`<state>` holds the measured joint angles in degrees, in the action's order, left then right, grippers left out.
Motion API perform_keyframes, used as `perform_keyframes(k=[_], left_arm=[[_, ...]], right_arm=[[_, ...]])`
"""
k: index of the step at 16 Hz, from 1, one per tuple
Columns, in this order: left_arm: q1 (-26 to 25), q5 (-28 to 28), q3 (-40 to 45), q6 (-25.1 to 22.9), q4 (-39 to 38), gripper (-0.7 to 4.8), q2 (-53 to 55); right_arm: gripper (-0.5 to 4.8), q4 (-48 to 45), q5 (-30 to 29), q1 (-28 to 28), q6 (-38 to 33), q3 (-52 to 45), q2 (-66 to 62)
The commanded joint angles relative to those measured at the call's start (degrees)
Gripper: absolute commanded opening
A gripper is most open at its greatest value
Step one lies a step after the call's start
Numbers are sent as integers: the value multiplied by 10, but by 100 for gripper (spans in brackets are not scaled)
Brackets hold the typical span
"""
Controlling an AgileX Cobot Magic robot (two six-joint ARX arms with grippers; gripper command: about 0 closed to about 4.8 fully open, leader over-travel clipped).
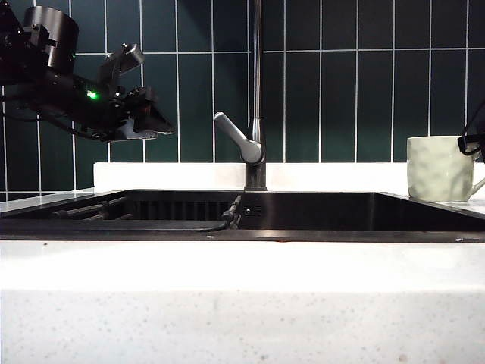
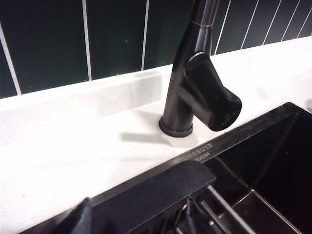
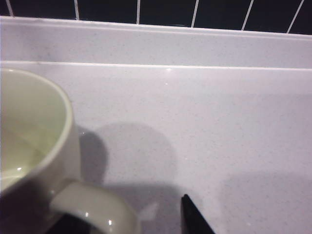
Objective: Pick up the mug next to the sink, go to the faucet to get some water, pour the water into the sink, and finally put the mug back to its place.
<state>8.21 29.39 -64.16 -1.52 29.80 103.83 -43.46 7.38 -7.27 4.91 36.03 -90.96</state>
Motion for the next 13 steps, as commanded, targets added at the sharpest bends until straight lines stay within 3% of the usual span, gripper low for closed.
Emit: perform_keyframes(k=[1, 13], left_arm=[[0, 3, -2, -2, 9, 242, -2], [0, 4, -2, -2, 7, 242, -2]], right_arm=[[244, -20, 0, -1, 1, 7, -19], [244, -48, 0, -14, 13, 26, -46]])
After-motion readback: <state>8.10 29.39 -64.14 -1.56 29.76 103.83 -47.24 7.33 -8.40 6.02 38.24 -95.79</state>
